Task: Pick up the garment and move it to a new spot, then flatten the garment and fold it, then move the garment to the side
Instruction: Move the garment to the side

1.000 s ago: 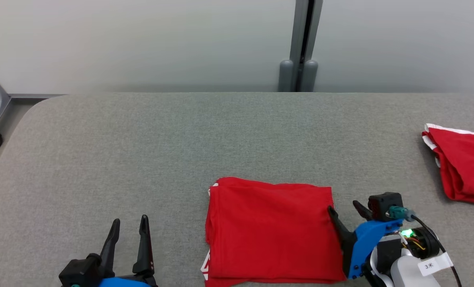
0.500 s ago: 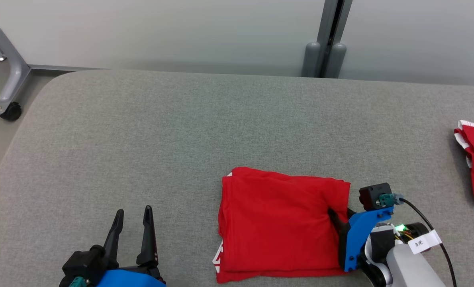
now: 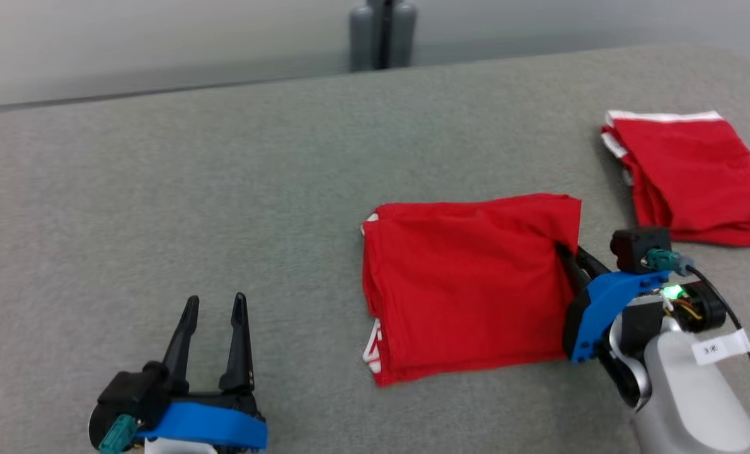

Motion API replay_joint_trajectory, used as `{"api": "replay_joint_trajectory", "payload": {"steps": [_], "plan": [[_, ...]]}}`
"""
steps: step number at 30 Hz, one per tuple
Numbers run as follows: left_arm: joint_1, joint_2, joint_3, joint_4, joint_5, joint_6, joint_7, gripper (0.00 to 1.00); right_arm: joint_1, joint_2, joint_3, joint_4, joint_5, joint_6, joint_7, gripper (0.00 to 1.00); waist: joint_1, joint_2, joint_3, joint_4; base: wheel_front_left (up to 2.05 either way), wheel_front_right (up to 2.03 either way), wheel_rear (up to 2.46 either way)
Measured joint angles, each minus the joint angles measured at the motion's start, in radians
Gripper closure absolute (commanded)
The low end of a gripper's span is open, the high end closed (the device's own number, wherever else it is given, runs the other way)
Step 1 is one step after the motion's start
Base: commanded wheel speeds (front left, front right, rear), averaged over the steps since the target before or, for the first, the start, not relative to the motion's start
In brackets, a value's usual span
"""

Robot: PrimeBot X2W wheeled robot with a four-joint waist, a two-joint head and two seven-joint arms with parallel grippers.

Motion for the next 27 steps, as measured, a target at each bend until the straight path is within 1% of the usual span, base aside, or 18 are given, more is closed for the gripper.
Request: {"api": "replay_joint_trajectory", "payload": {"steps": [3, 8, 13, 18, 23, 25, 27], "plan": [[-0.013, 0.005, 0.0, -0.009, 0.009, -0.001, 0.0, 0.0, -0.003, -0.02, -0.01, -0.053, -0.001, 0.0, -0.002, 1.0, 0.0, 0.0, 0.026, -0.073, 0.0, 0.0, 0.0], [-0.039, 0.026, -0.007, -0.017, 0.024, -0.008, 0.002, 0.0, -0.01, -0.03, -0.018, -0.136, 0.004, 0.0, 0.007, 1.0, 0.0, 0.0, 0.059, -0.181, 0.0, 0.0, 0.0], [-0.059, 0.038, -0.022, -0.028, 0.033, -0.009, 0.015, 0.0, -0.008, -0.025, -0.035, -0.179, 0.017, 0.0, 0.008, 1.0, 0.0, 0.0, 0.068, -0.242, 0.0, 0.0, 0.0], [-0.061, 0.047, -0.032, -0.034, 0.033, -0.009, 0.024, 0.0, 0.001, -0.012, -0.059, -0.195, 0.024, 0.0, 0.005, 1.0, -0.0001, 0.0, 0.067, -0.25, 0.0, 0.0, 0.0], [-0.061, 0.049, -0.035, -0.036, 0.032, -0.008, 0.028, 0.0, -0.022, -0.01, -0.062, -0.207, 0.025, 0.0, 0.013, 1.0, -0.0001, 0.0, 0.06, -0.225, 0.0, 0.0, 0.0], [-0.059, 0.05, -0.035, -0.036, 0.031, -0.007, 0.028, 0.0, -0.055, -0.018, -0.061, -0.208, 0.025, 0.0, 0.03, 1.0, -0.0001, 0.0, 0.055, -0.212, 0.0, 0.0, 0.0], [-0.058, 0.049, -0.038, -0.035, 0.03, -0.002, 0.028, 0.0, -0.088, -0.044, -0.063, -0.207, 0.02, 0.0, 0.049, 1.0, -0.0001, 0.0, 0.049, -0.196, 0.0, 0.0, 0.0]]}}
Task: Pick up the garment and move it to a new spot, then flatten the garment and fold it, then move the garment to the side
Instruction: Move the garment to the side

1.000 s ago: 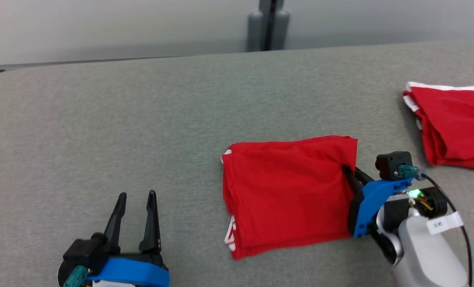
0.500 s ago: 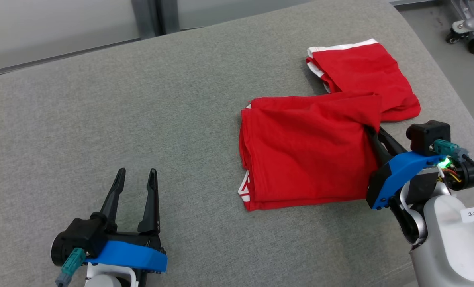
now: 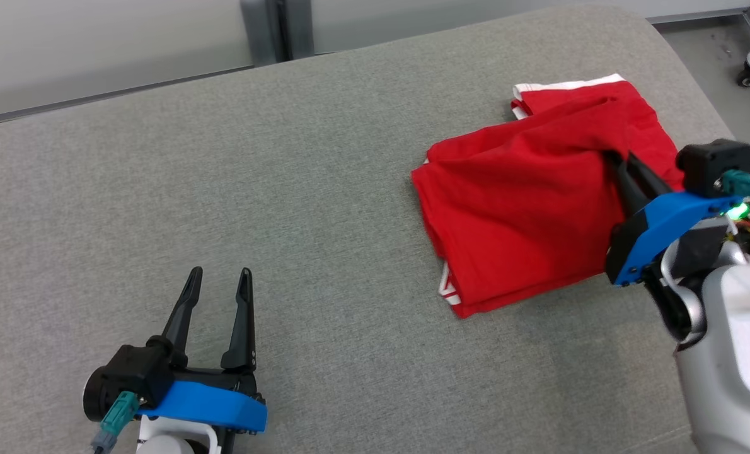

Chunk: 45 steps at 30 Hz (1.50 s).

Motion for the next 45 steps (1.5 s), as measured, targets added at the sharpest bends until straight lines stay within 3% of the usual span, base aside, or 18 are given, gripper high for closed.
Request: {"api": "replay_joint_trajectory", "payload": {"steps": [15, 21, 24, 25, 33, 45], "plan": [[0.005, -0.014, -0.025, 0.01, -0.007, 0.004, -0.011, 0.0, -0.195, -0.26, -0.093, 0.139, 0.024, 0.0, 0.151, 1.0, -0.0002, 0.0, -0.001, 0.119, 0.0, 0.0, 0.0], [0.004, -0.007, -0.028, 0.012, -0.007, 0.004, -0.013, 0.0, -0.217, -0.303, -0.132, 0.218, -0.003, 0.0, 0.155, 1.0, -0.0002, 0.0, 0.022, 0.155, 0.0, 0.0, 0.0], [-0.002, -0.002, -0.028, 0.011, -0.007, 0.004, -0.013, 0.0, -0.236, -0.306, -0.175, 0.264, -0.027, 0.0, 0.119, 0.53, -0.0001, 0.0, 0.035, 0.166, 0.0, 0.0, 0.0], [-0.003, -0.001, -0.029, 0.011, -0.007, 0.004, -0.013, 0.0, -0.241, -0.306, -0.19, 0.277, -0.042, 0.0, 0.1, 0.0, -0.0001, 0.0, 0.039, 0.169, 0.0, 0.0, 0.0], [-0.011, 0.006, -0.032, 0.009, -0.008, 0.011, -0.011, 0.0, -0.276, -0.266, -0.236, 0.37, -0.136, 0.0, -0.036, 0.0, -0.0002, -0.0001, 0.05, 0.172, 0.0, 0.0, 0.0], [-0.011, 0.01, -0.02, 0.019, -0.03, 0.021, -0.013, 0.0, -0.305, -0.207, -0.112, 0.385, -0.121, 0.0, -0.163, 0.0, -0.0001, 0.0, -0.024, 0.177, 0.0, 0.0, 0.0]]}}
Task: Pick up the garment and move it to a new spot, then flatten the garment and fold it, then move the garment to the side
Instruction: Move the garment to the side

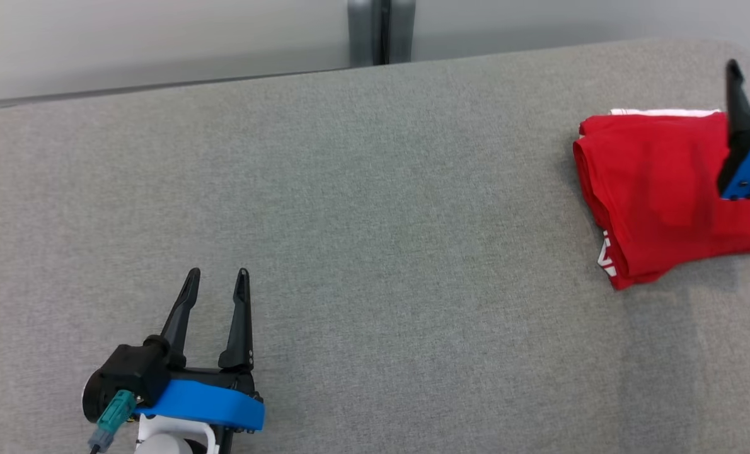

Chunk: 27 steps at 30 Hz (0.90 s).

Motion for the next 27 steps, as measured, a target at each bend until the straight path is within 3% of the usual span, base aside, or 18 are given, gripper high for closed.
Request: {"api": "replay_joint_trajectory", "payload": {"steps": [5, 16, 27], "plan": [[0.014, -0.002, 0.023, 0.023, -0.025, 0.008, -0.002, 0.0, 0.048, 0.068, 0.03, -0.031, 0.04, 0.0, -0.09, 0.0, 0.0, 0.0, -0.054, 0.027, 0.0, 0.0, 0.0], [0.088, -0.01, 0.063, 0.07, -0.053, 0.039, -0.01, 0.0, 0.361, 0.256, 0.048, -0.158, 0.009, 0.0, -0.242, 0.0, -0.0001, 0.0, -0.166, 0.112, 0.0, 0.0, 0.0], [0.15, -0.021, 0.06, 0.087, -0.051, 0.071, -0.01, 0.0, 0.628, 0.282, 0.129, -0.269, 0.117, 0.0, -0.299, 0.0, -0.0001, 0.0, -0.235, 0.146, 0.0, 0.0, 0.0]]}}
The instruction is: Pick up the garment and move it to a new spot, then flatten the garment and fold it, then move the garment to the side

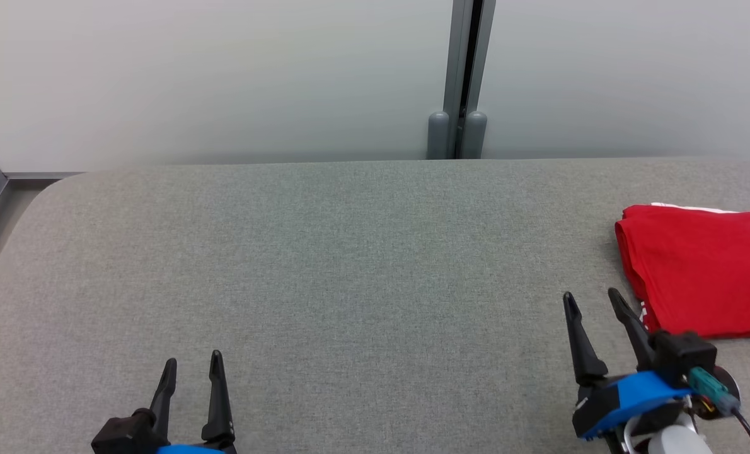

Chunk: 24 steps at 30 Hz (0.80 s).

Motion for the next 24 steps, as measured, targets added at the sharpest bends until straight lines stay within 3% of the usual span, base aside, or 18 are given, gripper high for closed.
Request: {"api": "replay_joint_trajectory", "payload": {"steps": [9, 24], "plan": [[0.025, 0.003, -0.009, 0.011, 0.005, 0.013, 0.0, 0.0, 0.12, -0.001, 0.004, -0.068, 0.013, 0.0, -0.03, 0.0, 0.0, 0.0, -0.017, -0.007, 0.0, 0.0, 0.0], [0.026, 0.011, -0.013, 0.027, 0.002, 0.017, 0.001, 0.0, 0.135, 0.0, 0.026, -0.076, 0.017, 0.0, -0.035, 0.0, 0.0001, 0.0, -0.021, -0.011, 0.0, 0.0, 0.0]]}}
